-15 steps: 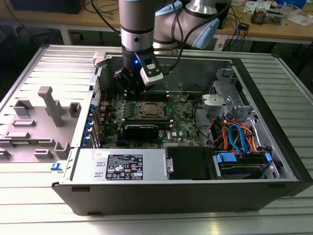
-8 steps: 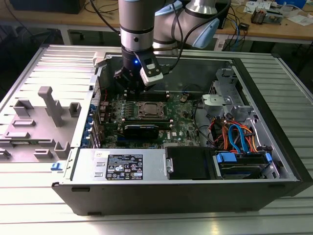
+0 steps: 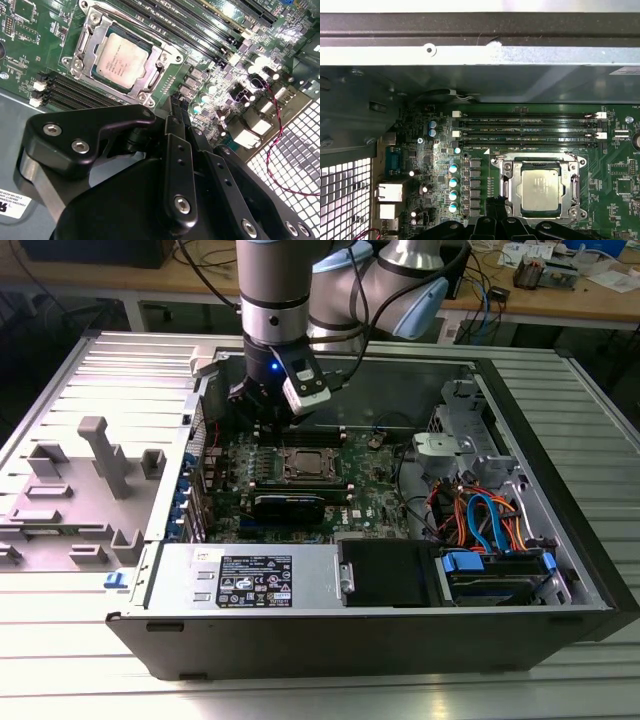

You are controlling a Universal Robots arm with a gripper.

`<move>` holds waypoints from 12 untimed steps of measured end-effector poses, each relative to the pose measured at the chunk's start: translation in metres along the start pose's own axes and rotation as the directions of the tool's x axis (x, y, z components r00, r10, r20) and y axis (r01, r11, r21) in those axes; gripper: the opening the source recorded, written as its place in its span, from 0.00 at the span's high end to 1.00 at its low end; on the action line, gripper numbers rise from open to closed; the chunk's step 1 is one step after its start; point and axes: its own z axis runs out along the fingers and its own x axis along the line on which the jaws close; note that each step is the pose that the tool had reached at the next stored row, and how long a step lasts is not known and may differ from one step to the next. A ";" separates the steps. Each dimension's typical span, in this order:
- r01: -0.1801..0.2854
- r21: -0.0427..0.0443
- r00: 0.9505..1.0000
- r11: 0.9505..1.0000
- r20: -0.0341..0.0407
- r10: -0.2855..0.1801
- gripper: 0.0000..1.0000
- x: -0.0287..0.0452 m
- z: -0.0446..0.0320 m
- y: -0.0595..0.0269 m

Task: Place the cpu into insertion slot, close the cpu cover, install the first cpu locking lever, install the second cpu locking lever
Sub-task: 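Install the first cpu locking lever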

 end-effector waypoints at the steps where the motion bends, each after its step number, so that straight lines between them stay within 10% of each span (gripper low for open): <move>1: 0.000 0.000 1.000 1.000 0.000 0.000 0.89 0.0000 0.0000 0.0000; 12: 0.000 0.000 1.000 1.000 0.000 0.000 0.89 0.0000 -0.0018 0.0000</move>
